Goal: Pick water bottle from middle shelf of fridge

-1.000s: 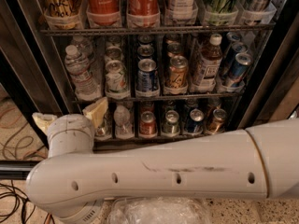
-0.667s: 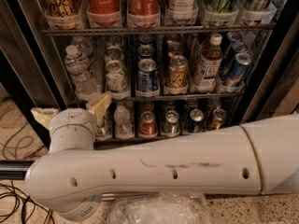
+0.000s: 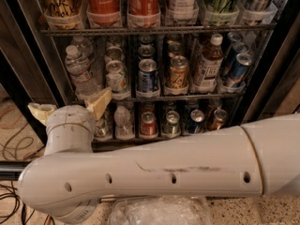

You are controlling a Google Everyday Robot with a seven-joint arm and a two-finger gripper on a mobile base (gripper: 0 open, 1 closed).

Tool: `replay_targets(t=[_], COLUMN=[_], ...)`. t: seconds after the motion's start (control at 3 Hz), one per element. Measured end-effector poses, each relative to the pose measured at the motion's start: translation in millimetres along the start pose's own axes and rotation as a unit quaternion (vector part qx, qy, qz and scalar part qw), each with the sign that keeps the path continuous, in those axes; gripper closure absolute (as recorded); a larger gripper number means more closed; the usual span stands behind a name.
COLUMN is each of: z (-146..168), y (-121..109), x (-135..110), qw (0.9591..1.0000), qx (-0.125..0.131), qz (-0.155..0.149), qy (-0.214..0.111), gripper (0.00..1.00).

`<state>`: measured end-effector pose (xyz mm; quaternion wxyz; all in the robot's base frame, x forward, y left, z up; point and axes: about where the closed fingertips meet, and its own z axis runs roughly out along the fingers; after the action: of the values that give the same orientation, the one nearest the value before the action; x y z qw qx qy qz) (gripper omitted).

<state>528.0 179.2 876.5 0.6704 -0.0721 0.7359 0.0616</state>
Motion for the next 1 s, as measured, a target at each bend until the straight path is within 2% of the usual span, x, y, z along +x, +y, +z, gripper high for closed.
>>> replay_targets(t=[0.33, 0.67, 1.0], z=[-10.0, -13.6, -13.5], y=[1.6, 2.4, 2.3], x=[-14.2, -24.9, -24.8], qw=[0.9997, 0.9988, 0.9988], qx=[0.013, 0.014, 0.015], qz=[0.005, 0.012, 0.012], qy=[-0.019, -0.046, -0.046], gripper=[0.00, 0.00, 0.00])
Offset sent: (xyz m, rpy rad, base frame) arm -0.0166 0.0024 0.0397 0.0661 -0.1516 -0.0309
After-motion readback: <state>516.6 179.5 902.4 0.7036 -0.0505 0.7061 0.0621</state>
